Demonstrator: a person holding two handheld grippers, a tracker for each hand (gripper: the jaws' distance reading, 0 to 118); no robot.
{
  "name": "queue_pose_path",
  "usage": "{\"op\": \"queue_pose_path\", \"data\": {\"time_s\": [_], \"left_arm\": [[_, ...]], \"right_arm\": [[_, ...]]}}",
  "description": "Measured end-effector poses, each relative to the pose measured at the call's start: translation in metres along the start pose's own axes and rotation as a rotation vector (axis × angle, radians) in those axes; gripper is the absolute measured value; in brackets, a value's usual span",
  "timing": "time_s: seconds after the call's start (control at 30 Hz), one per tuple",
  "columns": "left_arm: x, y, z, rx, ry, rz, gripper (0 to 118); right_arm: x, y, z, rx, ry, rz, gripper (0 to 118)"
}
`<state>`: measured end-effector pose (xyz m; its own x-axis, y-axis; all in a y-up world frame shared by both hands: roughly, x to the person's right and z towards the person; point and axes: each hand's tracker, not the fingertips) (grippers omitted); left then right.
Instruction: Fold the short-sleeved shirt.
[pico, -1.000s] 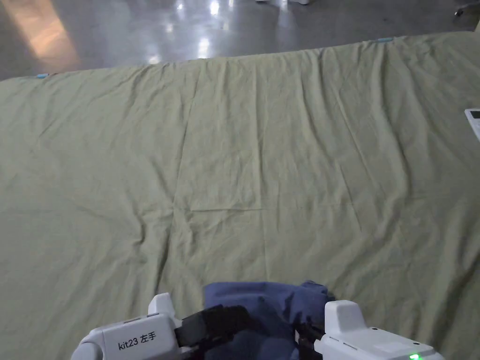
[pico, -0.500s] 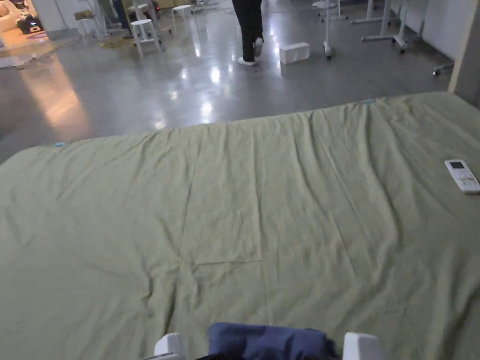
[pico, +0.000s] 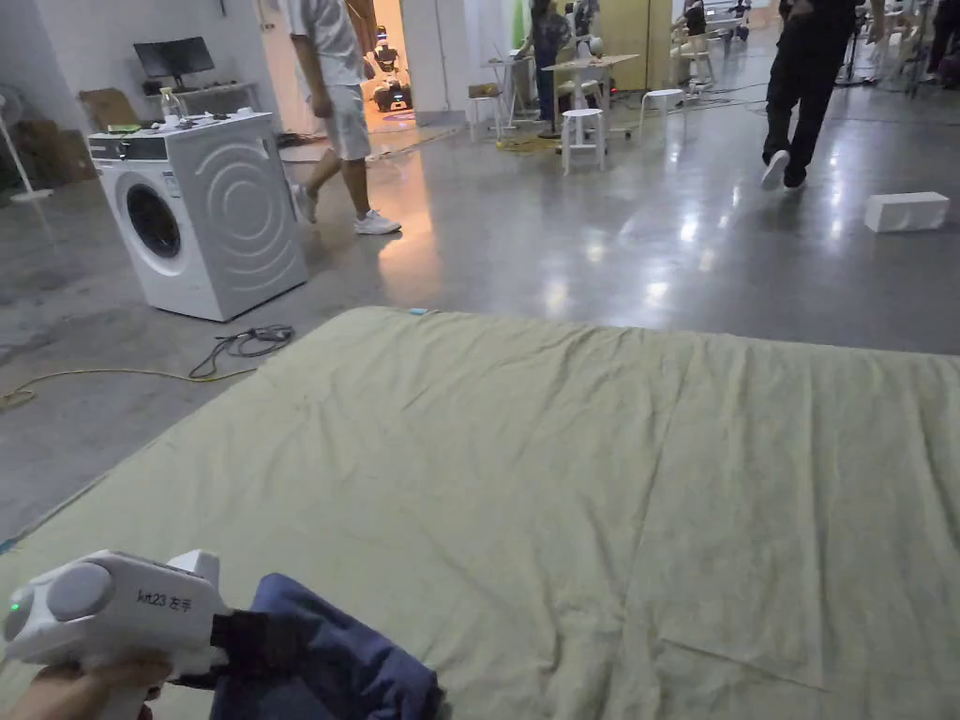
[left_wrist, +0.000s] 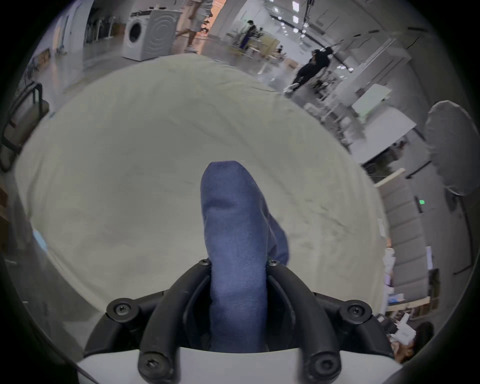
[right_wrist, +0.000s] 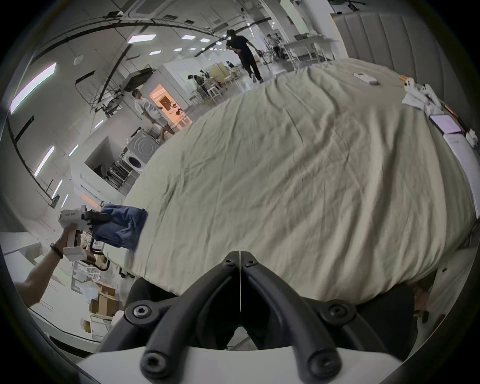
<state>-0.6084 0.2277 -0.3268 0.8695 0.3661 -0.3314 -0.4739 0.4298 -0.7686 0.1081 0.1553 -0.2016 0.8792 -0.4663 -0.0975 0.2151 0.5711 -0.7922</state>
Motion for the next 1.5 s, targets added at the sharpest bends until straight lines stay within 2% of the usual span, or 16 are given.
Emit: {"op": "queue_pose_path", "data": {"time_s": [0.1,0.17,0.23,0.27,0.37,0.5,0.57,0.67,0.83,1.03,1.2,1.27,1.33,1.37,1.43,1.5], "left_arm": [[-0.017,0.009,-0.026,-0.054,0.049,0.048,25],[-0.040,0.011,-0.061,-0.022,0.117,0.113,50],[-0.038,0.004,-0.082,0.008,0.331,0.143,81],[-0.037,0.002,-0.086,0.011,0.361,0.105,82],[-0.022,0.003,-0.065,-0.056,0.382,-0.043,82],[0.023,0.005,0.028,0.225,0.309,-0.115,82],[0.069,-0.015,0.098,0.388,-0.123,0.015,82],[0.124,-0.057,0.162,0.505,-0.455,0.050,82],[0.226,-0.167,0.217,0.832,-0.250,-0.328,81],[0.295,-0.249,0.225,0.925,-0.264,-0.452,81],[0.290,-0.269,0.206,0.997,-0.102,-0.594,72],[0.294,-0.277,0.209,1.017,-0.004,-0.611,36],[0.282,-0.269,0.210,1.001,0.019,-0.552,24],[0.280,-0.278,0.212,0.947,-0.110,-0.460,3],[0.270,-0.282,0.213,0.954,-0.166,-0.417,3],[0.274,-0.291,0.211,0.933,-0.066,-0.474,0]], "right_arm": [[0.001,-0.005,-0.006,-0.010,-0.030,-0.009,0],[0.006,-0.007,-0.011,-0.018,-0.032,-0.037,0],[0.004,-0.007,-0.014,-0.042,-0.043,-0.056,0],[0.002,-0.007,-0.013,-0.046,-0.047,-0.050,0],[-0.010,0.010,0.016,0.024,-0.069,0.170,0],[-0.016,0.032,0.056,0.131,-0.106,0.298,0],[-0.016,0.039,0.075,0.224,-0.107,0.280,0],[-0.028,0.051,0.103,0.372,-0.046,0.235,0],[-0.057,0.058,0.144,0.526,-0.054,0.365,0],[-0.079,0.053,0.168,0.603,-0.089,0.481,0],[-0.087,0.044,0.167,0.642,-0.069,0.457,0],[-0.091,0.043,0.166,0.642,-0.087,0.484,0],[-0.091,0.043,0.166,0.647,-0.101,0.488,1],[-0.090,0.043,0.166,0.660,-0.096,0.474,1],[-0.083,0.043,0.165,0.672,-0.039,0.413,0],[-0.078,0.043,0.166,0.658,-0.036,0.380,0]]}}
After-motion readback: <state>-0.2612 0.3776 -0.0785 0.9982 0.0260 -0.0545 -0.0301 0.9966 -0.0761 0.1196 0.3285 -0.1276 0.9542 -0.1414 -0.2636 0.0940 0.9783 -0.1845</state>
